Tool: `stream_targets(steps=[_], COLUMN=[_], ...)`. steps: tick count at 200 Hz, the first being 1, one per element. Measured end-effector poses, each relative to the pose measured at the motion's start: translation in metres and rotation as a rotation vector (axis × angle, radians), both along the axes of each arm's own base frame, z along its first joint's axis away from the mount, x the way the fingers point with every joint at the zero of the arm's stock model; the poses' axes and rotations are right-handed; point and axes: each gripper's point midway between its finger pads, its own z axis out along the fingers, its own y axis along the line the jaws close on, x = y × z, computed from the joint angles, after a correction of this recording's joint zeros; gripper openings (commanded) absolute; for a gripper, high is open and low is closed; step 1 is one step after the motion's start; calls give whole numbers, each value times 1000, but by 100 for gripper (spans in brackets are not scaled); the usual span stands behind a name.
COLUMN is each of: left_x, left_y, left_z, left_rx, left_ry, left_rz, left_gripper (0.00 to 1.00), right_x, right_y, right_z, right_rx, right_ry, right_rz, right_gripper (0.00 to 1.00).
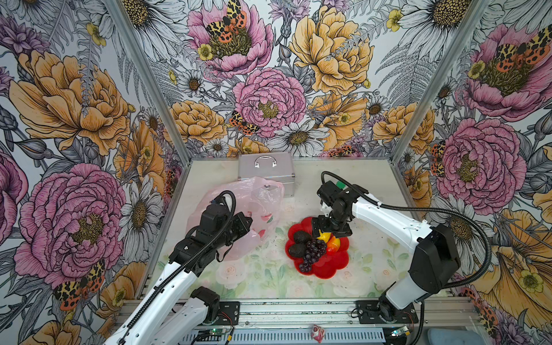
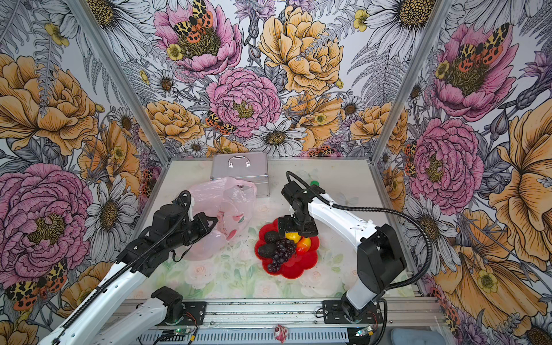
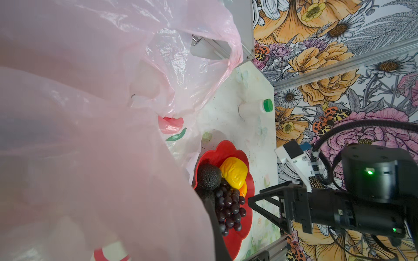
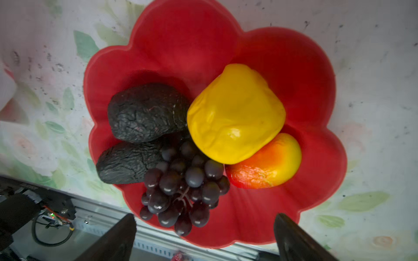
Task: Place the fruits into the plastic bag
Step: Pick up the fruit from the plate.
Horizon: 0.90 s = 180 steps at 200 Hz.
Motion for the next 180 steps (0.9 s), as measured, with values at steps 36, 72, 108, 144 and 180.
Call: stream_targets(steps=[36,72,108,144,180], left_x=[-1,-1,-1,-1,-1], left_y=[1,1,3,4,5], left_z=[3,5,5,6,6], left_rx=[-5,-10,-11,-12,-11], left_ry=[-10,-15,-17,-21,-19], left_rz=[1,5,9,14,17], left_gripper=[0,0,0,0,0], right_x=[23,46,55,58,59], right_y=[0,1,2,4,4], right_z=[-21,-29,-39,-48,-50], right_rx=[-46,-45,-48,-52,-53], right_ry=[13,-9,-1,8,12], right_rz=[-32,-72,-90,-90,-90], right_gripper=[99,99,99,96,92])
